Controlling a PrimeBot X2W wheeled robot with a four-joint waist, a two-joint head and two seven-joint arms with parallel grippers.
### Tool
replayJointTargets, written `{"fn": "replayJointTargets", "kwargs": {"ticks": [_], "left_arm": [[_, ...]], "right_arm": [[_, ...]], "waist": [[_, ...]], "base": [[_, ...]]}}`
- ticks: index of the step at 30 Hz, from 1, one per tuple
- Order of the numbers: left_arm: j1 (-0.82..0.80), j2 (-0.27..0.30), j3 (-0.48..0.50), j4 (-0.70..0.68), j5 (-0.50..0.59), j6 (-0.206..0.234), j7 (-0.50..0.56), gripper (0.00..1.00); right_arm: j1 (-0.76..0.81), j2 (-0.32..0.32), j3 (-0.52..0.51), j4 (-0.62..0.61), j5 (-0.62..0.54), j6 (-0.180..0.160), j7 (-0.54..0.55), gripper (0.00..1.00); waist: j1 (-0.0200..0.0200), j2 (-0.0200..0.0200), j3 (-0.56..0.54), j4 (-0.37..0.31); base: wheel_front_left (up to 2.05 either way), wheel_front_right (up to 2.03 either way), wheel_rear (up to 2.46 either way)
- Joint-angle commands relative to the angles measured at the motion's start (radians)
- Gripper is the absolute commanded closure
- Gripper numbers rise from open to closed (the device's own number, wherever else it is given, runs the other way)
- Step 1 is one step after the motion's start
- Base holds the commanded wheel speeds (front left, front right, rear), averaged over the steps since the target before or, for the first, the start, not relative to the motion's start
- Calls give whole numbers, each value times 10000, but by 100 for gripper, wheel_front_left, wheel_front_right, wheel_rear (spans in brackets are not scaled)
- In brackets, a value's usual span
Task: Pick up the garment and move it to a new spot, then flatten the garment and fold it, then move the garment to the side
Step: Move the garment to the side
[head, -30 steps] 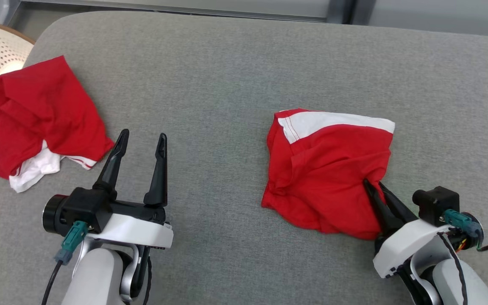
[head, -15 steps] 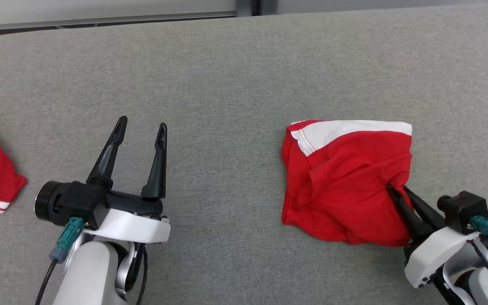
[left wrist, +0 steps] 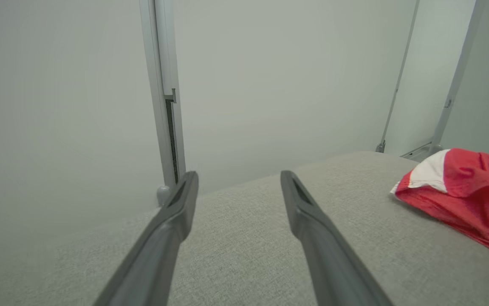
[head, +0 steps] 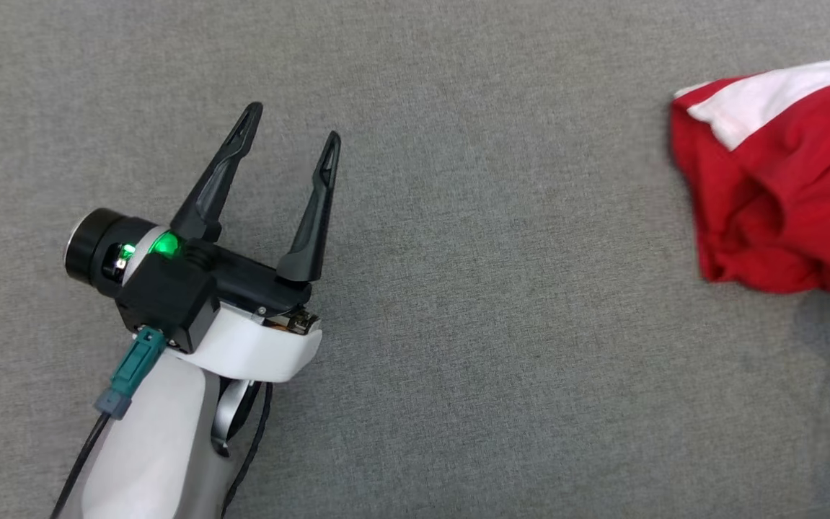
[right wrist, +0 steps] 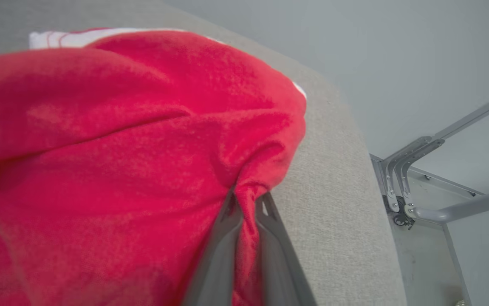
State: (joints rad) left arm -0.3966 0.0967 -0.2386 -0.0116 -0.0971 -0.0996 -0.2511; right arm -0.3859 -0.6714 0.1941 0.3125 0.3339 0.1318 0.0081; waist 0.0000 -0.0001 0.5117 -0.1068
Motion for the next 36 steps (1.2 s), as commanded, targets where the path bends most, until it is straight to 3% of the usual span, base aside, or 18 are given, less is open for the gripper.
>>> {"fn": "replayJointTargets", "kwargs": {"ticks": [1, 4, 8, 9, 10, 11, 12, 17, 21, 28, 36], "left_arm": [[-245, 84, -50, -106, 48, -48, 12, 0], [-567, 129, -258, -315, 93, -103, 85, 0], [-857, 192, -403, -418, 94, -129, 144, 0], [-922, 221, -419, -422, 85, -137, 149, 0], [-959, 250, -424, -406, 73, -139, 154, 0], [-983, 266, -430, -362, 48, -130, 151, 0], [-1016, 280, -441, -317, 31, -134, 147, 0], [-840, 309, -375, -39, -118, -75, 71, 0], [-385, 316, -174, 243, -304, 103, 19, 0], [412, 377, 220, 494, -606, 424, -54, 0], [1476, 347, 644, 807, -1024, 756, -101, 0]], "right_arm": [[-229, -176, -96, 163, -12, -21, -106, 100], [-718, -639, -403, 765, -26, -21, -324, 100], [-1371, -749, -692, 1588, -221, -22, -709, 100], [-1510, -672, -721, 1802, -290, -21, -825, 91], [-1658, -605, -797, 2032, -458, -22, -910, 55], [-1759, -487, -871, 2274, -539, -22, -899, 10], [-1877, -373, -1029, 2527, -681, -22, -1005, 0], [-1814, 589, -2171, 3444, -1116, -22, -1933, 0], [-1035, 1590, -2978, 3117, -1148, -21, -2572, 0], [663, 3313, -3736, 805, -1383, -21, -2714, 0], [2574, 5100, -3304, -1844, -1800, -21, -2724, 0]], "waist": [[0, 0, 573, -165], [0, 0, 1016, -143], [0, 0, 1434, -151], [0, 0, 1502, -169], [0, 0, 1549, -194], [0, 0, 1572, -213], [0, 0, 1576, -229], [0, 0, 1188, -269], [0, 0, 481, -273], [0, 0, -537, -205], [0, 0, -1788, 283]], "base": [[0, 0, 0], [0, 0, 0], [0, 0, 0], [0, 0, 0], [0, 0, 0], [0, 0, 0], [0, 0, 0], [0, 0, 0], [0, 0, 0], [0, 0, 0], [0, 0, 0]]}}
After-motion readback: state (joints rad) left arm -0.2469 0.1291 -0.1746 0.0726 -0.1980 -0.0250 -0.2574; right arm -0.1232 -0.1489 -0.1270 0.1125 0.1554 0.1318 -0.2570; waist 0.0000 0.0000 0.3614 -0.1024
